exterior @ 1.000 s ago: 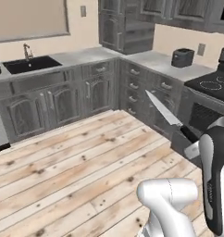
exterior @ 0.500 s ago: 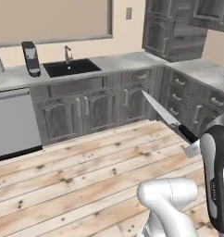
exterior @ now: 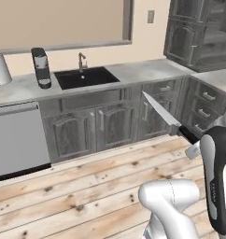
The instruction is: Move the cutting board and knife to the sink. Then move spray from the cabinet to the counter.
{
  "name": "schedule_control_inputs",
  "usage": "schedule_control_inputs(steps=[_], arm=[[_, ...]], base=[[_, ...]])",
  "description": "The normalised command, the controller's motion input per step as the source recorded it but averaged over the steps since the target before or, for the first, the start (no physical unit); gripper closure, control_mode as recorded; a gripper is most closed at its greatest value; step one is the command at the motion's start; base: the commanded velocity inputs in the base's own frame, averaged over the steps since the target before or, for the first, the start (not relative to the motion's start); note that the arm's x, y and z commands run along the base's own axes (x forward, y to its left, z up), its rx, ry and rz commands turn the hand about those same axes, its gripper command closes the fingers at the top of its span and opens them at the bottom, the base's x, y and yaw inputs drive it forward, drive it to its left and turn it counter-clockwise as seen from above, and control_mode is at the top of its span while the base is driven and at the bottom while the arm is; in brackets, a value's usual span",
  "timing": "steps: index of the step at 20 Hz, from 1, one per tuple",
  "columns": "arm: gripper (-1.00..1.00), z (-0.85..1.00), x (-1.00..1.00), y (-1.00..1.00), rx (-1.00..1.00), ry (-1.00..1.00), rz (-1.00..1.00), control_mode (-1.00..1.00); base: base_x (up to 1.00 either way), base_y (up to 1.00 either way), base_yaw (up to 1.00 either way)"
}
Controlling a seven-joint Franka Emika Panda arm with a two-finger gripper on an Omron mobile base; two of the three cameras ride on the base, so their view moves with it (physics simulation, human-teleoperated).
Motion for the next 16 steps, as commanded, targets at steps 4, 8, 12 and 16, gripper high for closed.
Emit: schedule_control_inputs(steps=[4, 8, 12, 16], arm=[[1.00, 0.00, 0.00, 0.00, 0.00, 0.00, 0.00, 1.00], [1.00, 0.00, 0.00, 0.00, 0.00, 0.00, 0.00, 1.00], [1.00, 0.00, 0.00, 0.00, 0.00, 0.00, 0.00, 1.00], [1.00, 0.00, 0.00, 0.00, 0.00, 0.00, 0.00, 1.00]], base=[[1.00, -0.29, 0.16], [1.00, -0.37, 0.18], [1.00, -0.51, 0.23], [1.00, -0.49, 0.23]])
